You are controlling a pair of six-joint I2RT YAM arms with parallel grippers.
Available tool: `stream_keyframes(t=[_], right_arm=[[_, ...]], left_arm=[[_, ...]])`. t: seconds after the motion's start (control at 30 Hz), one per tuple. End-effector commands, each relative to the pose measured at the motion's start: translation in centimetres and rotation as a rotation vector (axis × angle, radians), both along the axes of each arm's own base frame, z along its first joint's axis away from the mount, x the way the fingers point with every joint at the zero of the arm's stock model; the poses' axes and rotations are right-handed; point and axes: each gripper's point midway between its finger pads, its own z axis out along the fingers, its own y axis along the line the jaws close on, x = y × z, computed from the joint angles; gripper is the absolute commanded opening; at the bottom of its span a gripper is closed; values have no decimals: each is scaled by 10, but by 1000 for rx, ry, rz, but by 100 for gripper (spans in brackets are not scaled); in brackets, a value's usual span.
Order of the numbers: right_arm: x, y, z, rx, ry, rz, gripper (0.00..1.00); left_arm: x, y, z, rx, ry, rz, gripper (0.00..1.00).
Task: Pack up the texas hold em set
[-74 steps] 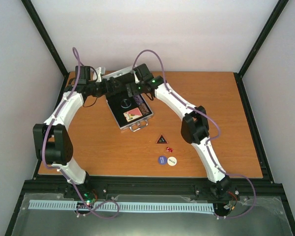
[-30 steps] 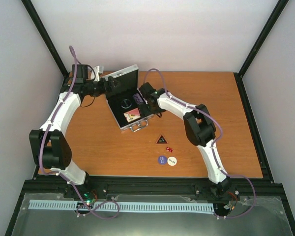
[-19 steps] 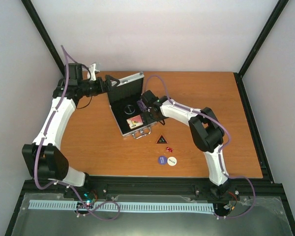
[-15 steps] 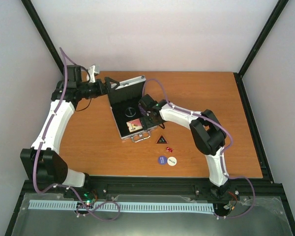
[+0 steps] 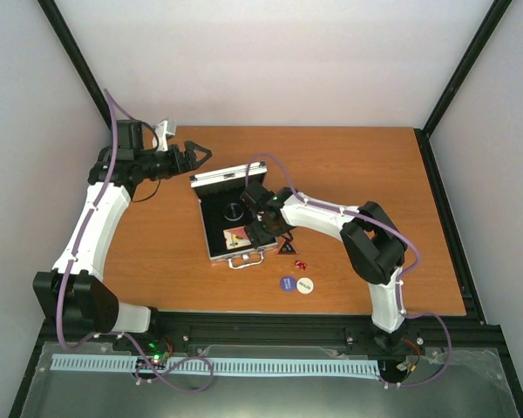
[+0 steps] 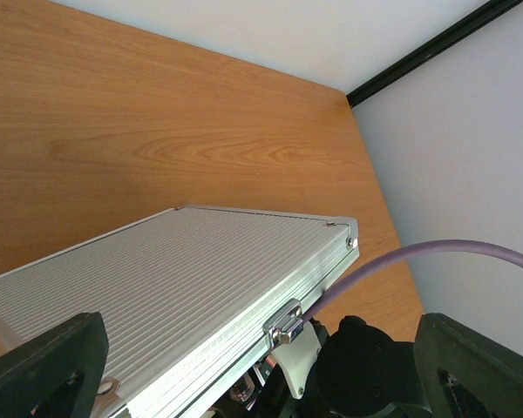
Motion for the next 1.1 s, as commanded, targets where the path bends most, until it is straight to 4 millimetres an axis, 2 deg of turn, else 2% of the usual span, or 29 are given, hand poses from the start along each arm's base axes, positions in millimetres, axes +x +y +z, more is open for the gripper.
stream_keyframes(t=[0.0, 0.2, 0.4, 0.53, 0.73, 0.93, 1.07], right_arm=[[-21, -14, 1, -80, 63, 51, 100], [4, 3, 23, -91, 1, 102, 100], [23, 14, 28, -94, -16, 123, 100], [35, 16, 23, -90, -5, 102, 100], [55, 21, 30, -69, -23, 83, 100], [67, 19, 40, -44, -37, 66, 100], [66, 21, 42, -35, -36, 72, 100]], left_arm=[[-3, -2, 10, -9, -14, -9, 99], [1, -1, 9, -3, -13, -4, 99], [1, 2, 13, 23, -23, 5, 99], [-4, 5, 24, 53, -53, 5, 99], [-14, 6, 50, 68, -132, -4, 99], [-14, 0, 57, 30, -144, -31, 100], [-22, -18, 62, -78, -147, -130, 100]])
